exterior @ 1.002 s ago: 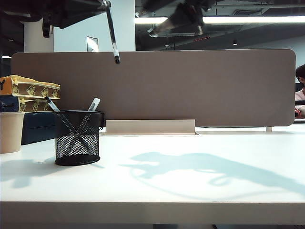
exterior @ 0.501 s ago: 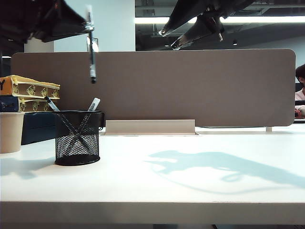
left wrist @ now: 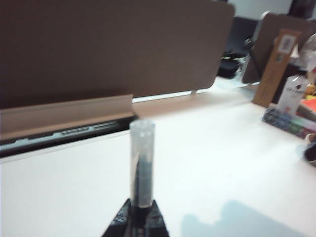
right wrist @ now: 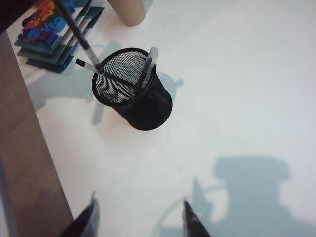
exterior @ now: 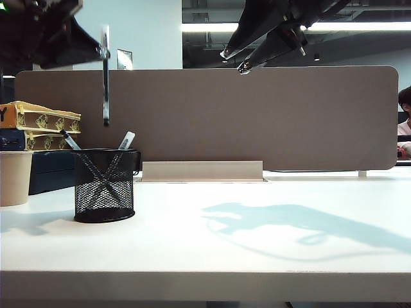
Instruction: Pick up one pen and put it in the pen container.
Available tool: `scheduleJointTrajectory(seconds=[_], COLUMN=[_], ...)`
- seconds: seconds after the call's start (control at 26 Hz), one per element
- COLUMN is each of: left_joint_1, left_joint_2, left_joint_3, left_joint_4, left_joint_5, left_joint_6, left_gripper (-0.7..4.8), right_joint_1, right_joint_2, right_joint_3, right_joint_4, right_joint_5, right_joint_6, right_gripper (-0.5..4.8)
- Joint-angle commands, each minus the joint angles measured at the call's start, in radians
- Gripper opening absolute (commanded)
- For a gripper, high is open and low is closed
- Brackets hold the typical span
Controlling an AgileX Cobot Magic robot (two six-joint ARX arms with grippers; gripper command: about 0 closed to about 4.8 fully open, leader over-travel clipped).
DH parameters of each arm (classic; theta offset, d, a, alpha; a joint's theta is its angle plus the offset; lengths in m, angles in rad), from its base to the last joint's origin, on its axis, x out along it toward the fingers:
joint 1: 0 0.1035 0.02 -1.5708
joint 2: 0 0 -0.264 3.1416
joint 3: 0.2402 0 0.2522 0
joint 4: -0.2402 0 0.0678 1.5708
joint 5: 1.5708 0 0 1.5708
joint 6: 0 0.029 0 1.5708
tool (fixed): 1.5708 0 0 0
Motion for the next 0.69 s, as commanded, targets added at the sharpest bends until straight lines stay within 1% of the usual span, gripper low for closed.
scheduleJointTrajectory(seconds=[0.04, 0.23, 0.31, 0.54, 0.69], left_joint_1=[0.000, -0.003, -0.003, -0.004, -0.004], left_joint_2=[0.029, 0.085, 0.091, 0.161, 0.199], left_joint_3=[0.017, 0.055, 0.055, 0.055, 0.055], left_joint_4=[-0.001, 0.000, -0.002, -0.026, -0.046], left_joint_5=[-0.006, -0.008, -0.028, -0.027, -0.025], left_joint_6=[0.017, 0.036, 0.061, 0.062, 0.065], left_gripper=[-0.06, -0.06, -0.06, -0.06, -0.06], right_joint_1=[0.001, 0.001, 0.001, 0.001, 0.001], right_joint_2=[-0.005, -0.005, -0.005, -0.005, -0.005], right_joint_3=[0.001, 0.001, 0.001, 0.001, 0.001], right_joint_4=[-0.024, -0.048, -0.048, -0.047, -0.049], right_joint_5=[0.000, 0.001, 0.001, 0.001, 0.023], right_joint_6=[-0.021, -0.027, -0.028, -0.028, -0.032], right_gripper=[2.12, 2.12, 2.12, 2.12, 2.12])
